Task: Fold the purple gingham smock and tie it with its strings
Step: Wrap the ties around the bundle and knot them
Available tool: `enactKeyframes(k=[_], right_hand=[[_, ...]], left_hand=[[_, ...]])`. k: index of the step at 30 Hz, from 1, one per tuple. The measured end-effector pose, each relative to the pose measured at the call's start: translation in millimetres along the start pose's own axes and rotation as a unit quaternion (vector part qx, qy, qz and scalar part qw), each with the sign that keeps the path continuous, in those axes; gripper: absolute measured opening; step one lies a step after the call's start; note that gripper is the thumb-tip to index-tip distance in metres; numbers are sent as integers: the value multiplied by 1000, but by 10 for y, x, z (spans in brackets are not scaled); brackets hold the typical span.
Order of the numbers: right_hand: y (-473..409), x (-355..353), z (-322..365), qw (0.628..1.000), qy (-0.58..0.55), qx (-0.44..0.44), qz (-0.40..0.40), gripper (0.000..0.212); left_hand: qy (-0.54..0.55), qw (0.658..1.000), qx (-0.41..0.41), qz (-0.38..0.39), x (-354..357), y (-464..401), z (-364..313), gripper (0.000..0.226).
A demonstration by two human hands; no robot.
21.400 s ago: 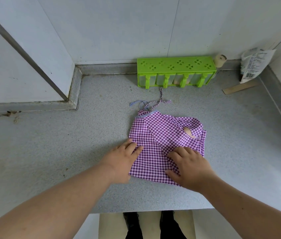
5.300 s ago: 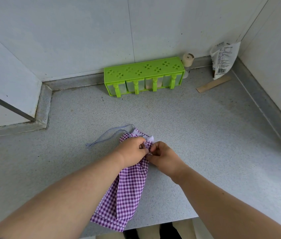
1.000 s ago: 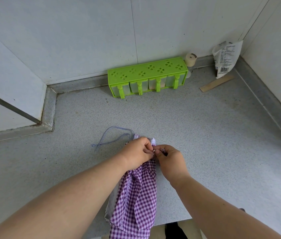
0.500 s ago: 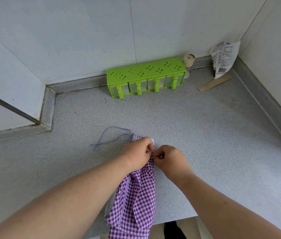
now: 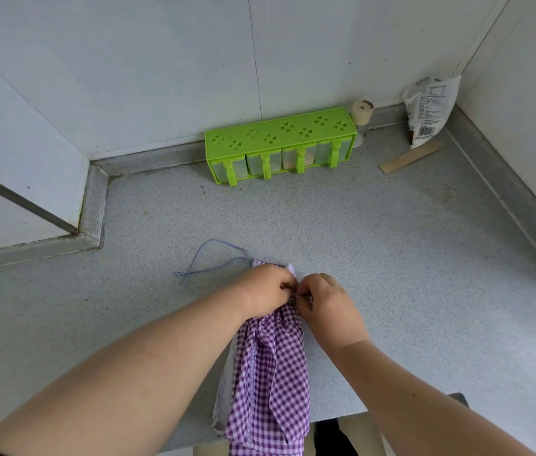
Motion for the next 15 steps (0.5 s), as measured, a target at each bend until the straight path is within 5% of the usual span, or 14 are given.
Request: enactKeyframes(k=[15], right_hand=[[57, -56, -99, 994, 69, 30, 74, 23]], left_hand=[[-13, 999, -23, -46, 7, 40, 66, 12]])
Point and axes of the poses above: each hand's wrist, its own y-axis away from the middle knuckle, its own x-axis out of the palm, z = x × y, the point moved 3 cm from there along -y, towards the middle knuckle, and after that the axes turned 8 degrees about -y, right-handed, at the moved point
